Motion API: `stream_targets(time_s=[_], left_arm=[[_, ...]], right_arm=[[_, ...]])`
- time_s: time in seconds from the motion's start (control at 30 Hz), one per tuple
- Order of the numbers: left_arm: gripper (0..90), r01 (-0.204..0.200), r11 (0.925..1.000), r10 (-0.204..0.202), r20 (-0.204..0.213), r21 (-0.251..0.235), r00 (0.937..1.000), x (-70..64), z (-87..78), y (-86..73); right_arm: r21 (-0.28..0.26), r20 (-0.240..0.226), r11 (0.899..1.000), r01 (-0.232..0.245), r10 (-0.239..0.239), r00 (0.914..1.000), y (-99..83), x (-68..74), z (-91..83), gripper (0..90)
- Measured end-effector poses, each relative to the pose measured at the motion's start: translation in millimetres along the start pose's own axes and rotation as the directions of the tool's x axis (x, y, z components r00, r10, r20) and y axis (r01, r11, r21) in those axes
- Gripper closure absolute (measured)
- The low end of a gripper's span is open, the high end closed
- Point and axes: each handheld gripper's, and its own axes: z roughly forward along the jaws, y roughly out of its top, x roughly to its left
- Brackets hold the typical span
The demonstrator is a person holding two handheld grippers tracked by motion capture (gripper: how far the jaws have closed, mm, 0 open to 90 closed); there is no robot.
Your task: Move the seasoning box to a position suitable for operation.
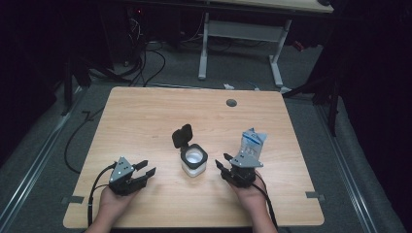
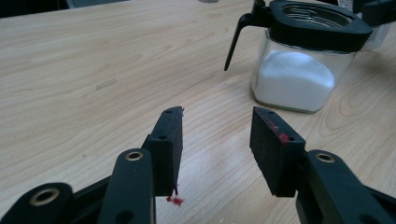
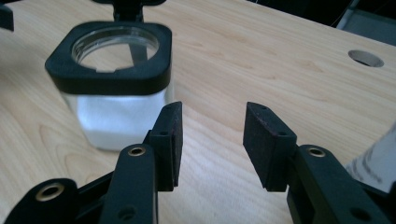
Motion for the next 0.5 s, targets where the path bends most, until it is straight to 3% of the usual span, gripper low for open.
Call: stream_targets(time_s=[0.13, 0.17, 0.3, 0.4, 0.5], left_arm=[[55.3, -0.003, 1.0000, 0.003, 0.011, 0.003, 0.9999, -1.5, 4.8, 1.9], [55.3, 0.006, 0.9994, -0.007, 0.017, 0.034, 0.9998, -2.0, 9.1, 4.2], [53.1, 0.038, 0.9979, -0.040, 0.038, 0.052, 0.9985, -5.3, 16.6, 11.1], [53.9, 0.025, 0.9979, -0.026, 0.018, 0.060, 0.9995, -8.6, 21.1, 16.0], [54.1, 0.054, 0.9964, -0.054, 0.000, 0.065, 0.9985, -10.8, 30.7, 27.9]], right_arm=[[-0.001, -0.015, 1.000, 0.006, -0.006, 0.9999, -3.4, 4.5, 7.1, 59.7], [0.004, -0.014, 1.000, 0.015, -0.015, 0.9998, -6.3, 6.6, 8.7, 60.8], [0.007, -0.032, 1.000, 0.002, -0.001, 0.9995, -8.1, 5.3, 8.7, 62.4], [0.000, -0.044, 1.000, -0.016, 0.016, 0.9989, -8.4, 3.4, 7.7, 63.2], [0.011, -0.054, 1.000, -0.017, 0.018, 0.9984, -10.5, 3.4, 6.9, 64.3]])
